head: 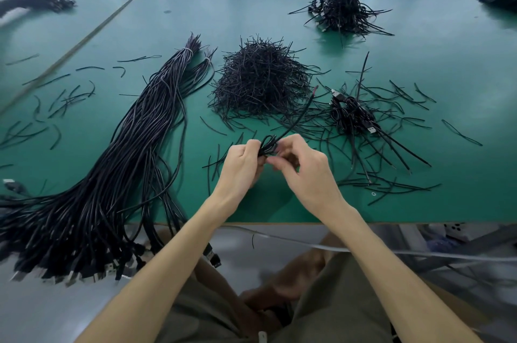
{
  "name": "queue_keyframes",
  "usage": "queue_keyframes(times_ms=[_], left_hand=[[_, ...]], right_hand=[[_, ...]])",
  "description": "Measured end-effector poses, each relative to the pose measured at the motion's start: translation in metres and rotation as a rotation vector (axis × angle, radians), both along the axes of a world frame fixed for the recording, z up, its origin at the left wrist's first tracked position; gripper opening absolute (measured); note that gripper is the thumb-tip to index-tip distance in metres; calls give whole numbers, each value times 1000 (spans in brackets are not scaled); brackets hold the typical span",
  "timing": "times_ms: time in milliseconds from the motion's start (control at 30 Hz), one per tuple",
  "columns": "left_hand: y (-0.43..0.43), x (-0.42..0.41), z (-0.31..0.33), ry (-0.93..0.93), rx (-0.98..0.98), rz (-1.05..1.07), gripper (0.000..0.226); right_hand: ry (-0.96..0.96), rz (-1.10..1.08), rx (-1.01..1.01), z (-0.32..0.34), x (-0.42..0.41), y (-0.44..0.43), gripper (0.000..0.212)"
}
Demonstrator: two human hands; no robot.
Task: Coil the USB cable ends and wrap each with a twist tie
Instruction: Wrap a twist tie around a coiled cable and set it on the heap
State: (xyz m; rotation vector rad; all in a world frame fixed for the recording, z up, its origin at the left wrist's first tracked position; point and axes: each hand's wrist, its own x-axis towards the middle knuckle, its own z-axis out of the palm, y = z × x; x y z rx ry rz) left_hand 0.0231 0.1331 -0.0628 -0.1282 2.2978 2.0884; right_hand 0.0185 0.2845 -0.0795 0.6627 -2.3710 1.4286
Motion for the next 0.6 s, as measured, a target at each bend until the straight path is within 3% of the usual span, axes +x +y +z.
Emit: queue_keyframes(times_ms=[167, 267, 400, 600], left_hand=[[-6, -3, 2, -11, -54, -94, 46], [-9, -4, 3, -28, -60, -164, 44], [-10, -2, 2, -11, -30, -187, 42], [-10, -3, 0, 26, -52, -159, 57]], right_hand=[[-184, 151, -126, 1, -2, 2, 46], [-213, 164, -178, -1, -2, 2, 40], [-188, 123, -96, -5, -4, 2, 22], [-72, 77, 14, -5, -2, 3, 25]])
